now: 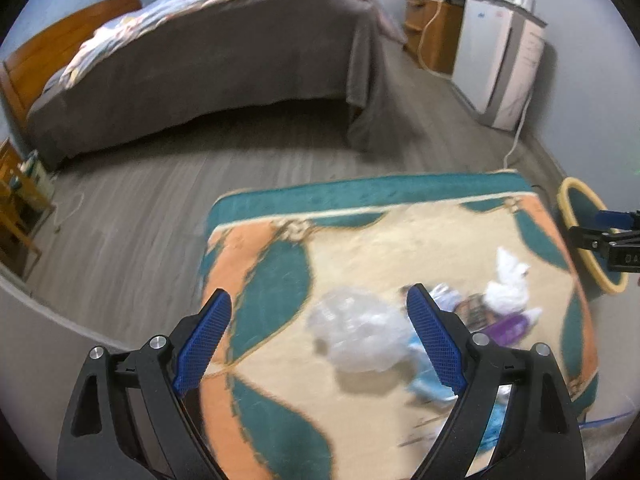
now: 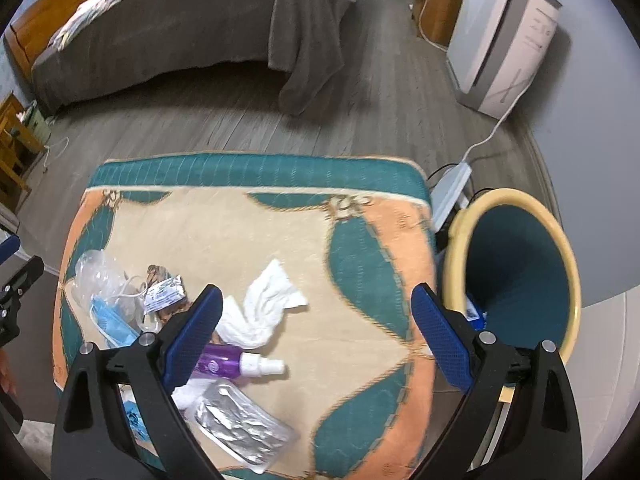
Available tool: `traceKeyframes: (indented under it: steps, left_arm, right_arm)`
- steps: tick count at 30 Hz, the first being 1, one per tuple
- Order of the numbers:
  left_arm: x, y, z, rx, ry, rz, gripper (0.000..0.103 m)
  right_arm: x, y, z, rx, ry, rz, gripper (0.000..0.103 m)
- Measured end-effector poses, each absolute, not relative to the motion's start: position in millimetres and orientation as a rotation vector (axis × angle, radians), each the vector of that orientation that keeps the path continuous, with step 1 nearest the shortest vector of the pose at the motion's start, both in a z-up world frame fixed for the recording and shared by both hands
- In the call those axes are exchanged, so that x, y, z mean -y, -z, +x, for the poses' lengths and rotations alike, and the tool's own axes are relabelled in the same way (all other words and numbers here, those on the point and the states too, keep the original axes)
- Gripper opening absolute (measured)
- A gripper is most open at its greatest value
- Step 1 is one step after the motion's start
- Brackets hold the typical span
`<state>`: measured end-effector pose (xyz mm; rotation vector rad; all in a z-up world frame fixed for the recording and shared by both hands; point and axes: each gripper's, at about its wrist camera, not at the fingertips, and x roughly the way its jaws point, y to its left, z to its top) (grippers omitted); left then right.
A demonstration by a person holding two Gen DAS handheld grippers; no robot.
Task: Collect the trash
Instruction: 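Move both grippers back toward the remaining trash on the stool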
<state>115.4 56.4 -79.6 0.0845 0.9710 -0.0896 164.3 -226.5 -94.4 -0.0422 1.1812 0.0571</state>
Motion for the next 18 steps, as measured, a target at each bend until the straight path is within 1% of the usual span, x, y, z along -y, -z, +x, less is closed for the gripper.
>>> traceKeyframes:
  steps: [9, 11, 12, 13, 14, 16, 17, 18]
  left_arm:
    - [-74.6, 116.2, 130.3, -1.086, 0.095, 0.047, 0.089]
    - [-72.3, 125.8, 134.8, -1.131, 0.121, 0.034, 0.084]
    - [-70.4, 129.0, 135.7, -1.145, 0.132, 0.030, 0.077]
    - [-68.7, 133.6, 137.2, -1.170, 0.153, 0.023, 0.069]
    - [-66.4, 136.4, 137.8, -1.182, 0.165, 0.019, 0.066]
    - [-62.0, 141.0, 138.5, -1.206, 0.203, 0.006, 0.055]
    - [-58.7, 143.7, 138.6, -1.219, 0.223, 0.006, 0.053]
    - [-55.9, 145.3, 138.5, -1.227, 0.234, 0.011, 0.050]
  right_arm:
    - [199.2, 142.0, 183.6, -1.311, -0.059, -0.012, 0.093]
    - [191.6, 153.4, 184.8, -1.346, -0.069, -0.042, 0.093]
    - [187.6, 159.8, 184.6, -1.367, -0.076, -0.062, 0.091]
    - [184.7, 164.1, 184.5, -1.384, -0.085, -0.073, 0.086]
    - [182.3, 168.9, 184.1, -1.402, -0.094, -0.082, 0.081]
    - [178.7, 180.1, 182.2, -1.448, -0.119, -0.090, 0.066]
    - [178.1, 185.6, 180.7, -1.472, -0.132, -0.088, 0.060]
    - [178.2, 189.2, 179.8, -1.488, -0.137, -0.087, 0.047]
